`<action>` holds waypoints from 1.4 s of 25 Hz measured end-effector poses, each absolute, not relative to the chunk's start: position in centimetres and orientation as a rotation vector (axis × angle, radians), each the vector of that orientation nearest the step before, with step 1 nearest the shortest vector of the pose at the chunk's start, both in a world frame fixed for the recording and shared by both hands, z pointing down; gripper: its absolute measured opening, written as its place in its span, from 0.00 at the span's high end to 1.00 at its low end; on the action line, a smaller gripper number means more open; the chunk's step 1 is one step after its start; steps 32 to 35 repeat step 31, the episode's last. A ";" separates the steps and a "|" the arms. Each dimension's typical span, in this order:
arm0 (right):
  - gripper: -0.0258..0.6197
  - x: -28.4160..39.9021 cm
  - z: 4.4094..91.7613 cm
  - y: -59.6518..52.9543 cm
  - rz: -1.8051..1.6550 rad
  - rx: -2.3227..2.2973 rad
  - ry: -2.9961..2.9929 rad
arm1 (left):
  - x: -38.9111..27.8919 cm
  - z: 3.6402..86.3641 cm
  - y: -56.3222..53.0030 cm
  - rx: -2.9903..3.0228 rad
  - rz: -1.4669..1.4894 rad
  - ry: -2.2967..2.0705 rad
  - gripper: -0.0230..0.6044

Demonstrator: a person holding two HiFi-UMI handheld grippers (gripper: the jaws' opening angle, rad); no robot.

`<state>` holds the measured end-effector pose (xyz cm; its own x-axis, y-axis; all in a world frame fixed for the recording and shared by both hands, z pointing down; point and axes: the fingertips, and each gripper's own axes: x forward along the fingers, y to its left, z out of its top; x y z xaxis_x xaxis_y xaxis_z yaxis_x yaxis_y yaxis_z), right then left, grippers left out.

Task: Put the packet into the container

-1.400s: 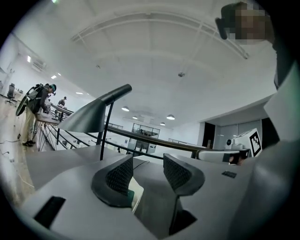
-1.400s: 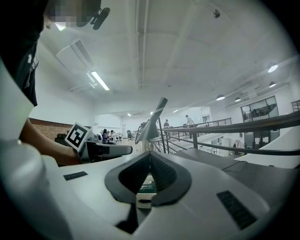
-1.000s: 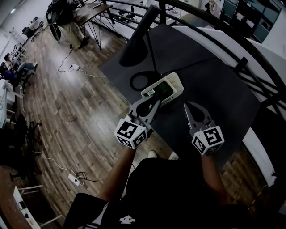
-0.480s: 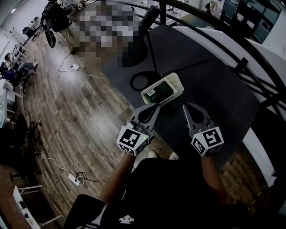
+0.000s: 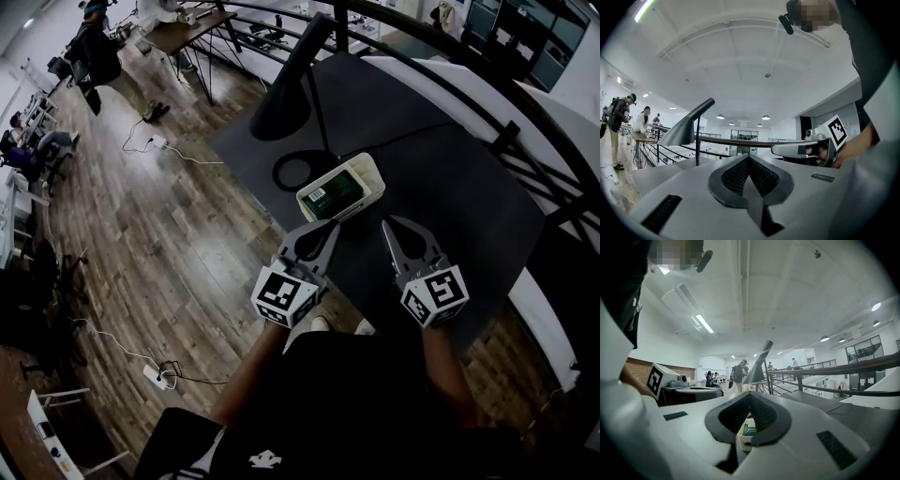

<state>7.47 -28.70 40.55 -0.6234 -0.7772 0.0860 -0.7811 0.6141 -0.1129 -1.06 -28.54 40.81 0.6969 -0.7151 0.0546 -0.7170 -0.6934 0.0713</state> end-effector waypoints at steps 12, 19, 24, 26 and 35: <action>0.95 7.3 40.2 -28.3 0.235 1.359 -2.774 | -0.4 40.3 -28.2 2.823 0.024 -1.174 0.95; 0.95 7.4 40.2 -28.2 0.208 1.345 -2.778 | 0.0 40.2 -28.1 2.833 0.030 -1.166 0.95; 0.95 7.4 40.3 -28.0 0.179 1.318 -2.783 | 0.1 40.5 -27.9 2.827 0.029 -1.160 0.95; 0.95 7.5 40.5 -28.0 0.193 1.332 -2.766 | 0.1 40.5 -27.9 2.826 0.034 -1.161 0.95; 0.95 7.4 40.5 -27.9 0.228 1.343 -2.763 | 0.4 40.8 -27.8 2.823 0.040 -1.152 0.95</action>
